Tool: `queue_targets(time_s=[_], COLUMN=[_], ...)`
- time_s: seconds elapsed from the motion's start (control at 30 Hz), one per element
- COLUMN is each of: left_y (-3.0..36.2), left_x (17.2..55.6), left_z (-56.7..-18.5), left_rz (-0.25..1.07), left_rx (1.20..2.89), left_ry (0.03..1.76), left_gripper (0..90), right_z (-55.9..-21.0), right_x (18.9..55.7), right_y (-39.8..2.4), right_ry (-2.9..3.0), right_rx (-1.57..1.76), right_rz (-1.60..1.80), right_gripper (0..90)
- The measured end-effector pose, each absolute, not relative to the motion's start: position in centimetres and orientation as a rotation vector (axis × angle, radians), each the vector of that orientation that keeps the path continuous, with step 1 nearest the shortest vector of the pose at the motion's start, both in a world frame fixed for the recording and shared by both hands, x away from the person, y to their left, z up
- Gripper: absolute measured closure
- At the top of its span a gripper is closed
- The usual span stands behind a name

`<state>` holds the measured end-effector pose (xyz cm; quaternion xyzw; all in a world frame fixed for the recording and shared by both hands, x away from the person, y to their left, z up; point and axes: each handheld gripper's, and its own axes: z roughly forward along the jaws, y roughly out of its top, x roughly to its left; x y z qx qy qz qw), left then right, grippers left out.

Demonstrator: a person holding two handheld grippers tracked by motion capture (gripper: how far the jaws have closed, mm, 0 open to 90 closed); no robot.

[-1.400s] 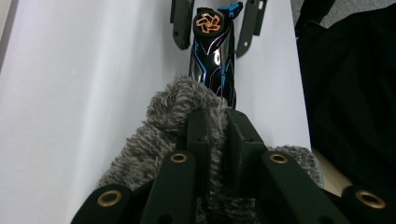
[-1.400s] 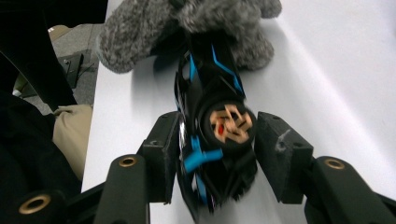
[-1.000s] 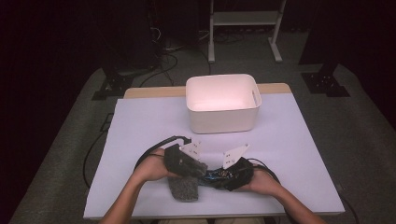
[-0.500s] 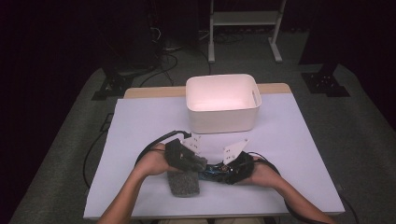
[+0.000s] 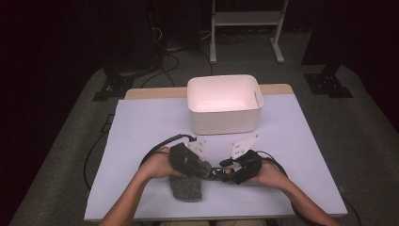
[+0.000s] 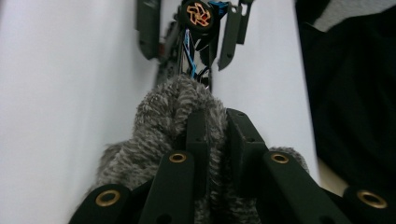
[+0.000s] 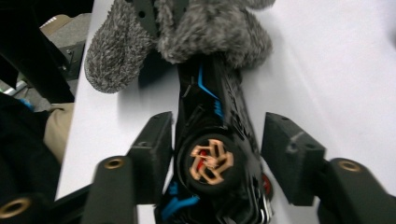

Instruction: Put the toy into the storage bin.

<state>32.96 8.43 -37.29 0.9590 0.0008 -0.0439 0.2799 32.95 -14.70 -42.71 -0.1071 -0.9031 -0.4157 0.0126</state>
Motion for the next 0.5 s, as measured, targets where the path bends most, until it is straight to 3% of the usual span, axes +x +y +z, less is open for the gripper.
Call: queue_targets(time_s=[0.2, 0.5], left_y=[8.3, 8.6], left_x=[31.8, 31.7], left_z=[-37.8, -38.3], left_rz=[-0.143, -0.188], left_rx=[2.581, 2.53], left_ry=[-0.048, -0.043], left_gripper=[80.1, 80.2], right_z=[-43.1, -43.8], right_x=[32.4, 31.9], right_y=[-14.7, -14.9], right_ry=[-2.766, -2.766], right_rx=[-0.399, -0.46], right_rz=[-1.288, -1.284], right_gripper=[29.5, 23.9])
